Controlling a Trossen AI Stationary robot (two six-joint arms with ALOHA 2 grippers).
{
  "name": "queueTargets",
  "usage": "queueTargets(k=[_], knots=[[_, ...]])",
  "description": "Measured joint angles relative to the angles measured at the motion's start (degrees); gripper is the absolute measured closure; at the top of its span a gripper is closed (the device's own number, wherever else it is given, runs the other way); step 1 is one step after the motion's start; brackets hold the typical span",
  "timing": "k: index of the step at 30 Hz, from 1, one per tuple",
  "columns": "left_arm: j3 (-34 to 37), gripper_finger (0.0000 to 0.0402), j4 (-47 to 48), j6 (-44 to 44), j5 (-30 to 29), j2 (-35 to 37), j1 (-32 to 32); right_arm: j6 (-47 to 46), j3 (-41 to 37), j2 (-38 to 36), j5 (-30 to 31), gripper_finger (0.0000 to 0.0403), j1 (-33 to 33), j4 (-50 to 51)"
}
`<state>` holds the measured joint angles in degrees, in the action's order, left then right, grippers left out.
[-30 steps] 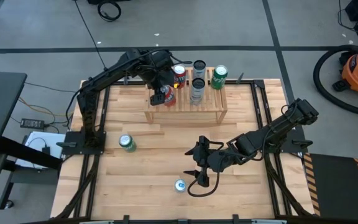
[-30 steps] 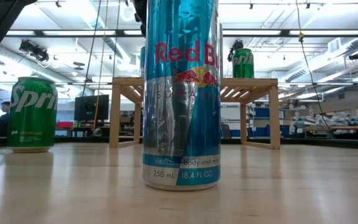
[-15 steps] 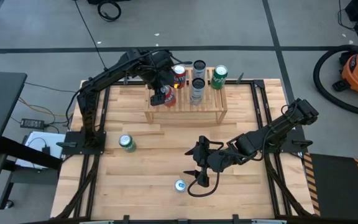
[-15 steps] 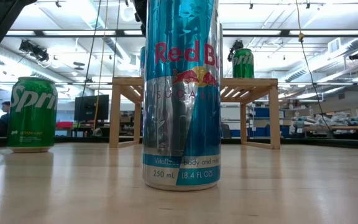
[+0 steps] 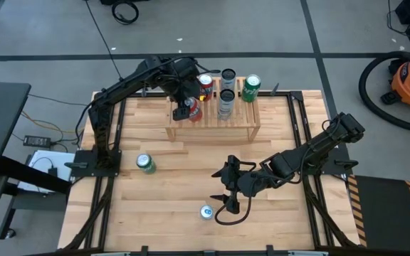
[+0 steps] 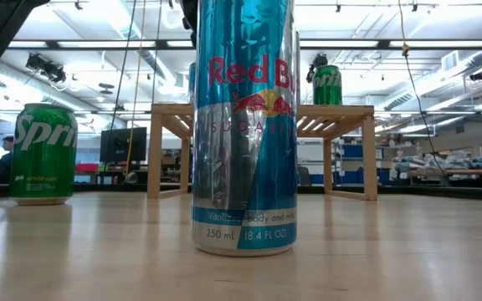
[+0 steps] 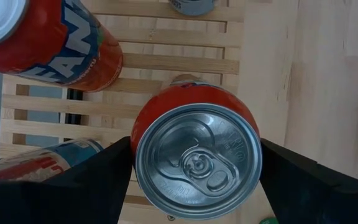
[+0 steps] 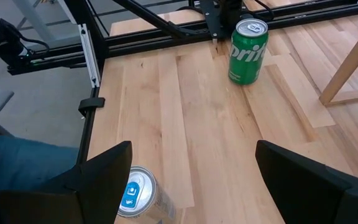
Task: Place canned beverage on shelf
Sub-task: Put the red soda can on the shelf aligned with the other red soda can
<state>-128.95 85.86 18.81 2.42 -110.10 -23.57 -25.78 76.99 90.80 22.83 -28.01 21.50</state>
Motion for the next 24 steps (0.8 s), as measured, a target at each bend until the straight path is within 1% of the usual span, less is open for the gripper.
queueTargets(k=[24], knots=[[-0.1, 0.0085, -2.4, -0.3, 0.5, -1.0, 0.3, 0.0, 0.0, 0.0, 0.0, 0.0051, 0.0, -0.8]])
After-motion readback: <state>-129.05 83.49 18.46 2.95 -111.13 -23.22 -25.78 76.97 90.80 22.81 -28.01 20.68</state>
